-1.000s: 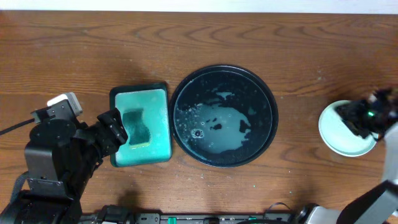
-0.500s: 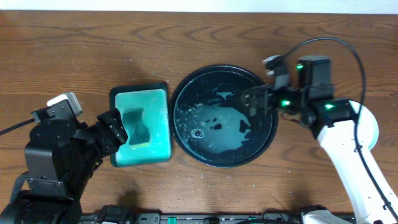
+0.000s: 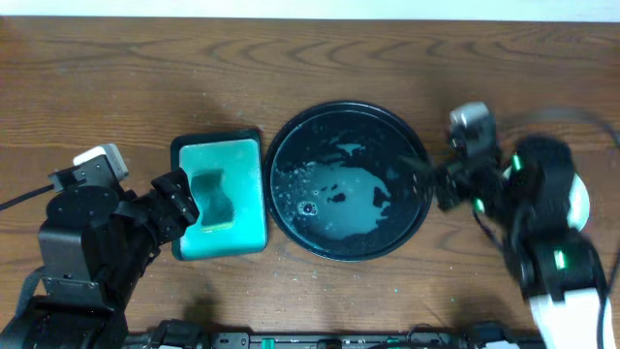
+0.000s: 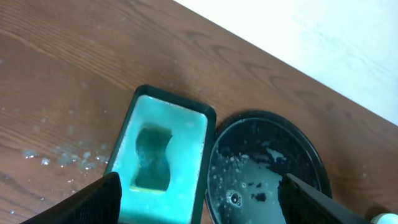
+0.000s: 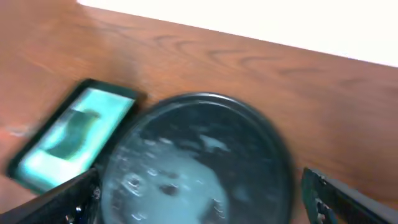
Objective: Clean dirty plates on tray and stack at the side
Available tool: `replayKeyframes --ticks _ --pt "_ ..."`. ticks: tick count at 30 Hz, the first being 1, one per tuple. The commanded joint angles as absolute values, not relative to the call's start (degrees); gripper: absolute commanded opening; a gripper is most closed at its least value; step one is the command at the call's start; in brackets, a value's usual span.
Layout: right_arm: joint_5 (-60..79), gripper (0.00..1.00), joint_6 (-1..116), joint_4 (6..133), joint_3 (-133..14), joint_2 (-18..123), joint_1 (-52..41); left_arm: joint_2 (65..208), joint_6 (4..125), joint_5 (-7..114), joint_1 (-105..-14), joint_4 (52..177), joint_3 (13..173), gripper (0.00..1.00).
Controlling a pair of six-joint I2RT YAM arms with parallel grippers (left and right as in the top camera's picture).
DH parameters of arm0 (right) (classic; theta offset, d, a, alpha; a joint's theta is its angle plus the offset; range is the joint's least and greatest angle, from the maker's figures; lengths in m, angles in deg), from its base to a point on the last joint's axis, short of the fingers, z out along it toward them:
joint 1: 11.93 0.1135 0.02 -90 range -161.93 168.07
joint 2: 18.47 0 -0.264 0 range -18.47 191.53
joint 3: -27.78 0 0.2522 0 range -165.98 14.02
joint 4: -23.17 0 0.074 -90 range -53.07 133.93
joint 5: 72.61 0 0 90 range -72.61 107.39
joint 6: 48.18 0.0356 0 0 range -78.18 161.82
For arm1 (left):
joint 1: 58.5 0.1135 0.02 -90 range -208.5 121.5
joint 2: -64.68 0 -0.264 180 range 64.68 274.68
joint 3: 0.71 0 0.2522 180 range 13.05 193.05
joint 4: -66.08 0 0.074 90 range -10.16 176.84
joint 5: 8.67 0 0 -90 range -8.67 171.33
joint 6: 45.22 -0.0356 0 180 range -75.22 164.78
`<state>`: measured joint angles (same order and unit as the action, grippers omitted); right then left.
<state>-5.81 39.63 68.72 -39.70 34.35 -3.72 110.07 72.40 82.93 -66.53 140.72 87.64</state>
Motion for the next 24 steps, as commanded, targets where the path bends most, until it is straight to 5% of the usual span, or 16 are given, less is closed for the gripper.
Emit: replayKeyframes --ticks 1,14,24 --pt "5.6 0.99 34.9 67.7 -28.0 22.0 -4.0 110.0 72.3 82.8 -66.4 140.7 88.3 0.80" --pt "5.6 0.99 34.9 63.0 2.9 -17.8 -4.0 110.0 72.3 82.8 -66.4 140.7 88.3 0.80" --pt "5.6 0.99 34.6 40.0 13.7 -18.2 -4.0 110.0 72.3 82.8 -66.4 140.7 88.3 0.80"
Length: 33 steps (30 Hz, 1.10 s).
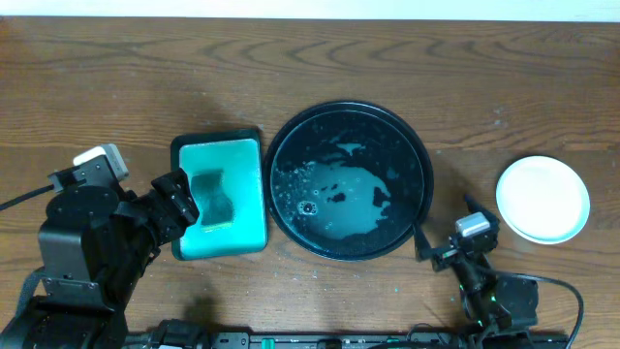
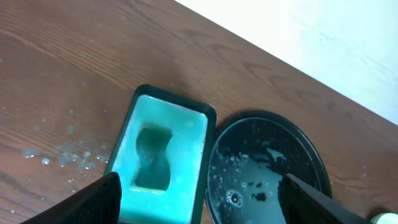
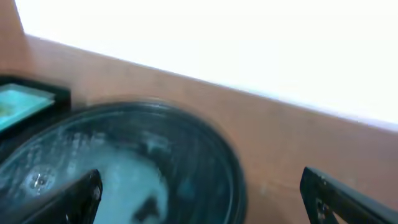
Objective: Clean dirty plates on tray and stack at the side
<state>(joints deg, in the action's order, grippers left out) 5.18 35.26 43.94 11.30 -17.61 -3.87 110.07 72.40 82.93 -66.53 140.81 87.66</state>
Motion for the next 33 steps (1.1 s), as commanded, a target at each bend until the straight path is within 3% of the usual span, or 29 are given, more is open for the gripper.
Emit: replayKeyframes --ticks 1,22,25,27,33 --pt "5.6 0.99 34.6 39.8 13.7 -18.2 -3.9 110.0 72.3 82.8 -66.4 140.7 88.3 0.81" --pt "5.6 0.99 34.7 40.1 13.7 -18.1 -3.6 110.0 72.3 82.8 -66.4 140.7 88.3 0.80" --pt "5.6 0.99 34.7 40.1 13.7 -18.1 -3.6 110.0 70.7 89.1 -66.4 139.7 87.9 0.80" --pt "5.6 0.99 34.7 40.1 13.7 -18.1 -3.6 109.2 70.8 91.4 -63.4 135.1 83.6 0.80" --pt "5.6 0.99 34.7 40.1 13.7 -18.1 -3.6 100.2 70.7 78.9 -53.5 110.3 62.9 0.80"
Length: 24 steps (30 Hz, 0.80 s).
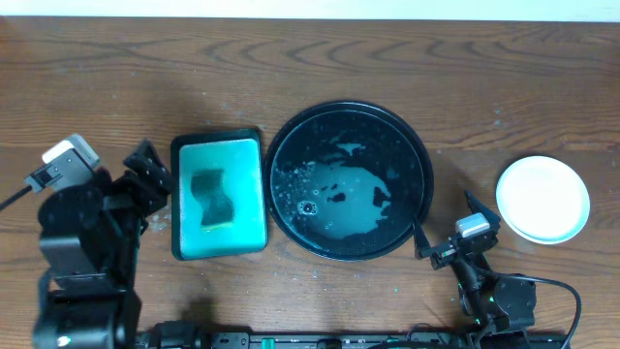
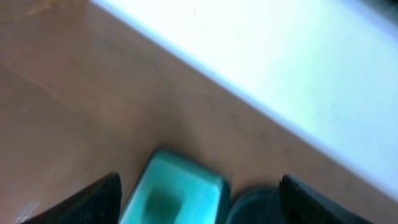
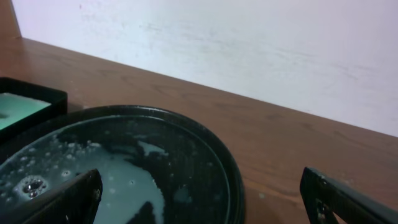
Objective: Clean dirty plates on tray and stack at the side
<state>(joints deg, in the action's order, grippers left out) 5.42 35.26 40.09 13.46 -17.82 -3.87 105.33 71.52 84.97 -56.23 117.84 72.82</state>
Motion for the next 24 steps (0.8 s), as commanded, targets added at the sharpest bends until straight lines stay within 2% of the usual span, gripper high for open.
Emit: replayKeyframes --ticks 1,5,12,24 --pt "5.6 0.99 34.7 40.1 13.7 -18.1 -3.6 97.0 70.7 78.6 -53.7 105.3 57.9 0.80" --pt "5.6 0.99 34.7 40.1 13.7 -18.1 -3.6 84.5 70.7 78.5 -54.0 94.8 44.0 0.81" --pt "5.6 0.99 34.7 40.1 13.7 -18.1 -3.6 64.9 69.9 78.3 -54.0 93.1 32.7 0.80" --pt "5.6 0.99 34.7 40.1 13.7 -18.1 -3.6 64.8 66.8 78.5 -55.7 92.6 25.7 0.80"
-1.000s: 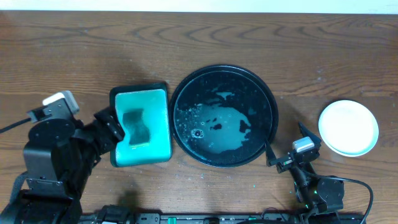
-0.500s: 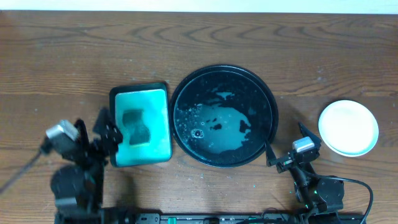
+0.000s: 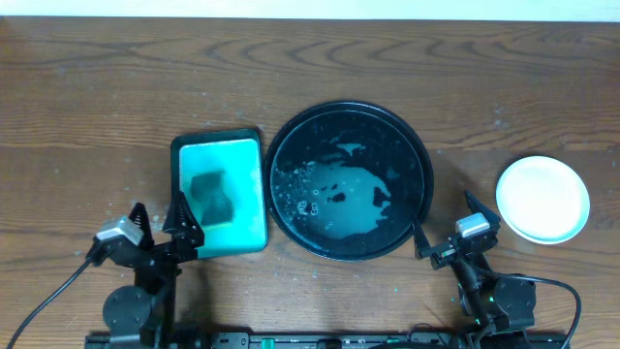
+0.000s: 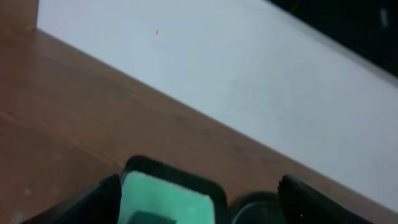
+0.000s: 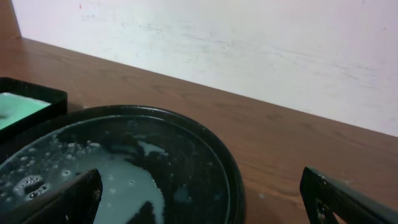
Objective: Clean dirty plates on tray and stack at the side
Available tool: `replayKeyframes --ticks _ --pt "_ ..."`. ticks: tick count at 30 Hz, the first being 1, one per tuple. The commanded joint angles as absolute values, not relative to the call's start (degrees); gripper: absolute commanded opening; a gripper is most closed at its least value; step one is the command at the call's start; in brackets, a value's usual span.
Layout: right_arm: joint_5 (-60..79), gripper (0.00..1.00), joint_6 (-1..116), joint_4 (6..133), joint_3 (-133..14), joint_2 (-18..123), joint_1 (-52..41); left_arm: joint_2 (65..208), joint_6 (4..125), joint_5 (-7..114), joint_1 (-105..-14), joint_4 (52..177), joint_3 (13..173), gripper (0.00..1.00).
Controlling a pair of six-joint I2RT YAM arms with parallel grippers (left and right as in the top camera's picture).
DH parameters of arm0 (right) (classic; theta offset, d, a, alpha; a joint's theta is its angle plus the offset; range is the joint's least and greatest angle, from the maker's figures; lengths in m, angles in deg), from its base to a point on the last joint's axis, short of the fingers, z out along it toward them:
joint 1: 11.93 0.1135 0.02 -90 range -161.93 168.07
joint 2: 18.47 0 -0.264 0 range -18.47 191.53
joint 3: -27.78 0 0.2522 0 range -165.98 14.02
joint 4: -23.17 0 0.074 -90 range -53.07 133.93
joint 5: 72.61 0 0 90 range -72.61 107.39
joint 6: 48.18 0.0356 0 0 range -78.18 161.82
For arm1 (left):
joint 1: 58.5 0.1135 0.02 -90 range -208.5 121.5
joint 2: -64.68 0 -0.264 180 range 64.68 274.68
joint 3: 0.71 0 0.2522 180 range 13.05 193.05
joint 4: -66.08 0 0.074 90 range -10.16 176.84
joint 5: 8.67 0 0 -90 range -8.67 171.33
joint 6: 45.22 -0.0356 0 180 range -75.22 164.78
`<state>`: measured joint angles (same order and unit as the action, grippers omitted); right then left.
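Note:
A round black tray holding soapy water lies mid-table. One white plate rests on the wood to its right. My right gripper sits low at the table's front edge, open and empty, facing the tray. My left gripper is also low at the front edge, open and empty, just in front of the teal tub. In the left wrist view its dark fingers frame the tub and the tray's rim.
The teal tub of soapy water holds a dark sponge and stands just left of the tray. In the right wrist view the tub's corner shows at the far left. A pale wall runs behind the table.
My left arm has moved from beside the tub's left side, raised, down to the table's front edge. The right arm, tray, tub and plate have not moved.
First my right arm was raised by the tray's right rim, hiding the spot where the white plate lies, and my left gripper hung over the tub. Then the right arm sat at the front edge with the plate in view. The left arm moved off the tub, now down too.

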<state>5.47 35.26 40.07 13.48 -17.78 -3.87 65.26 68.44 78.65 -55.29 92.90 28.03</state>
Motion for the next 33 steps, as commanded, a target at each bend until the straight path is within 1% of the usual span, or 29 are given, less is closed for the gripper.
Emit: replayKeyframes --ticks 1,6,11,16,33 --pt "5.6 0.99 34.7 40.1 13.7 -18.1 -3.6 64.8 66.9 78.5 -55.8 92.3 24.6 0.80" --pt "5.6 0.99 34.7 40.1 13.7 -18.1 -3.6 64.8 66.9 77.8 -55.9 89.3 19.9 0.80" --pt "5.6 0.99 34.7 40.1 13.7 -18.1 -3.6 64.8 66.9 77.9 -57.3 89.1 16.0 0.80" --pt "5.6 0.99 34.7 40.1 13.7 -18.1 -3.6 64.8 66.8 77.9 -57.8 83.8 13.4 0.81" --pt "5.6 0.99 34.7 40.1 13.7 -18.1 -3.6 64.9 66.9 77.9 -57.8 83.5 13.3 0.81"
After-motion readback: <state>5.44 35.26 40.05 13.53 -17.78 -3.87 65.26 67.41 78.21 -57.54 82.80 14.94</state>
